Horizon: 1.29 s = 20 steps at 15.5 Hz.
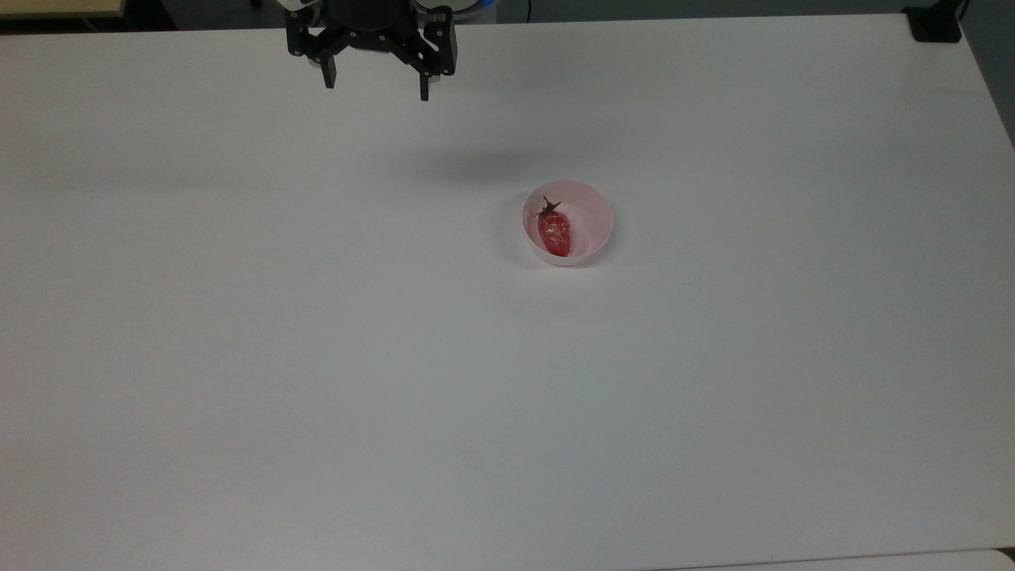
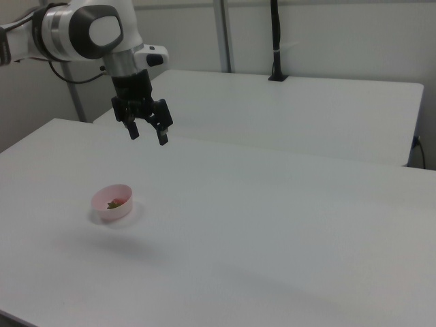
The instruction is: Pick up strawberry from bowl
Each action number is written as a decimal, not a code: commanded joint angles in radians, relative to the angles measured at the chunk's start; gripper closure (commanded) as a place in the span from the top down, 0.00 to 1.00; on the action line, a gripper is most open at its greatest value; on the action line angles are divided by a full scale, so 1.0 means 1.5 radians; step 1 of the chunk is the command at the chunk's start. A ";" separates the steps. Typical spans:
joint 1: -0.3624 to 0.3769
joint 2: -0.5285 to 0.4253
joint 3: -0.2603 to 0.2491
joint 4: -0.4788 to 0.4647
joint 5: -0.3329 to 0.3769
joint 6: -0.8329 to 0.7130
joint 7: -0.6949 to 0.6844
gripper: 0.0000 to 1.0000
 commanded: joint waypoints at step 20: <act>0.007 0.013 -0.002 -0.012 0.002 0.053 -0.014 1.00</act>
